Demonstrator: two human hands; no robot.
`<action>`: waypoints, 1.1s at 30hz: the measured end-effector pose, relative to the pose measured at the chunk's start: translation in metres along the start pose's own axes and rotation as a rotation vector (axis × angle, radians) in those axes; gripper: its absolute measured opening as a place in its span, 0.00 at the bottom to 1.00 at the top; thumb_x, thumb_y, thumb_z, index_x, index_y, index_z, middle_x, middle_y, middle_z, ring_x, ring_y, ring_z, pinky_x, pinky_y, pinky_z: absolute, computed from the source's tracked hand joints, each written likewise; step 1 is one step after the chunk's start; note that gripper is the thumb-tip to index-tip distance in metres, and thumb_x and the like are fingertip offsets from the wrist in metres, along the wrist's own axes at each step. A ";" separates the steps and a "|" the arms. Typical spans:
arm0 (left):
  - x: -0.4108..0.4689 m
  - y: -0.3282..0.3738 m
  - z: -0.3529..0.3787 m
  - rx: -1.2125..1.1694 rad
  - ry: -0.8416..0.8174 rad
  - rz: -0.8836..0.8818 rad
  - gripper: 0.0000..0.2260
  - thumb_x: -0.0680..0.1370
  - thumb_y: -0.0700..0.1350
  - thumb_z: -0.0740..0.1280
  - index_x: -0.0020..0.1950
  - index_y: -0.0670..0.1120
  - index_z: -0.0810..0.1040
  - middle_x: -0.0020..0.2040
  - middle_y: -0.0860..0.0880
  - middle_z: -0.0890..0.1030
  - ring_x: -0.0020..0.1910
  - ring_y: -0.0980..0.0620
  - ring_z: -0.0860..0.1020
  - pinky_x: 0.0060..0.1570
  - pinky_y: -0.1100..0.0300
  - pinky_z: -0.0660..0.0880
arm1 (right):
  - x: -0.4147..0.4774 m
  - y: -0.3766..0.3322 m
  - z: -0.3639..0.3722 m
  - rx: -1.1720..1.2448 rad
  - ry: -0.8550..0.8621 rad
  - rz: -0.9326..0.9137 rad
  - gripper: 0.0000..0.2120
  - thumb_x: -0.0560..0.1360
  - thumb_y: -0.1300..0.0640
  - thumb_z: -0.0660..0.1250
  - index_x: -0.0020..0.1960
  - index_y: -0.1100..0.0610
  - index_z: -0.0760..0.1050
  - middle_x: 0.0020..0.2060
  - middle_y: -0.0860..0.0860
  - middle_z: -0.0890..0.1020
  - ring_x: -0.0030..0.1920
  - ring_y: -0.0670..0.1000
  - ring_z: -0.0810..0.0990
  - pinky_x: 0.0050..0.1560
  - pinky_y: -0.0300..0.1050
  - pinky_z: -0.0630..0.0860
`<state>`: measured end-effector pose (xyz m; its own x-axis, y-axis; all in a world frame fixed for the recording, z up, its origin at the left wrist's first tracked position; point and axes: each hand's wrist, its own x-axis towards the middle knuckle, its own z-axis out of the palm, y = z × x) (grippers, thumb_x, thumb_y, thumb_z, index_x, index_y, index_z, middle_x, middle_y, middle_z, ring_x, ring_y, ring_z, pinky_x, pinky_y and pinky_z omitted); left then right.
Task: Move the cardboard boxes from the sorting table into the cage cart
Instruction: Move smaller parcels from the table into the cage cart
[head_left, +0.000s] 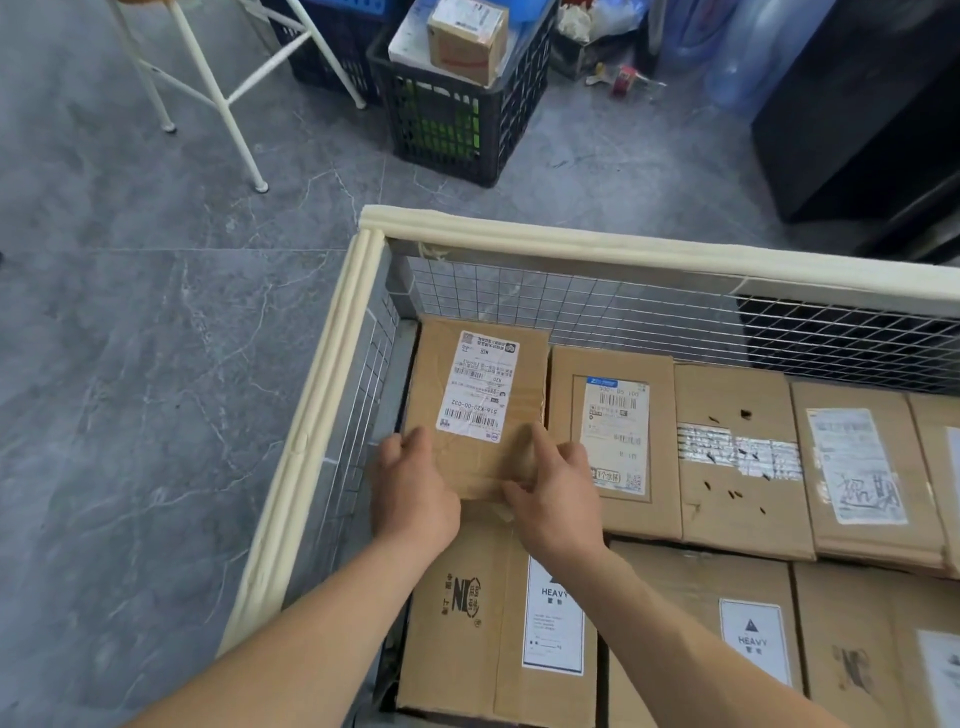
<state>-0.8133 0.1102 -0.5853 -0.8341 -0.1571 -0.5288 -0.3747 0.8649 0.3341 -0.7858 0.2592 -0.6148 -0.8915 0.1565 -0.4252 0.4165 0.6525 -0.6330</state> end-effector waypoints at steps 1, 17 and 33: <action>0.001 0.001 0.000 0.043 -0.019 0.001 0.22 0.75 0.33 0.62 0.68 0.47 0.66 0.71 0.45 0.63 0.65 0.41 0.69 0.59 0.50 0.75 | 0.001 0.001 0.000 -0.049 -0.010 -0.019 0.24 0.75 0.55 0.69 0.68 0.47 0.65 0.53 0.48 0.68 0.52 0.52 0.73 0.49 0.43 0.74; -0.055 0.040 -0.067 0.370 -0.147 0.237 0.26 0.80 0.46 0.62 0.78 0.47 0.61 0.81 0.47 0.54 0.79 0.43 0.53 0.74 0.48 0.63 | -0.042 -0.032 -0.093 -0.190 -0.186 0.007 0.30 0.76 0.51 0.68 0.76 0.55 0.66 0.72 0.52 0.71 0.70 0.54 0.71 0.67 0.48 0.71; -0.235 0.215 -0.227 0.524 0.036 1.069 0.35 0.80 0.62 0.61 0.81 0.48 0.53 0.83 0.49 0.50 0.82 0.46 0.45 0.79 0.44 0.50 | -0.252 -0.107 -0.322 -0.247 0.456 0.076 0.37 0.77 0.42 0.70 0.80 0.54 0.60 0.77 0.50 0.66 0.77 0.50 0.63 0.74 0.42 0.60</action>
<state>-0.7896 0.2243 -0.2119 -0.6368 0.7561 -0.1509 0.7218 0.6534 0.2283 -0.6632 0.3886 -0.2317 -0.8703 0.4815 -0.1041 0.4778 0.7736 -0.4162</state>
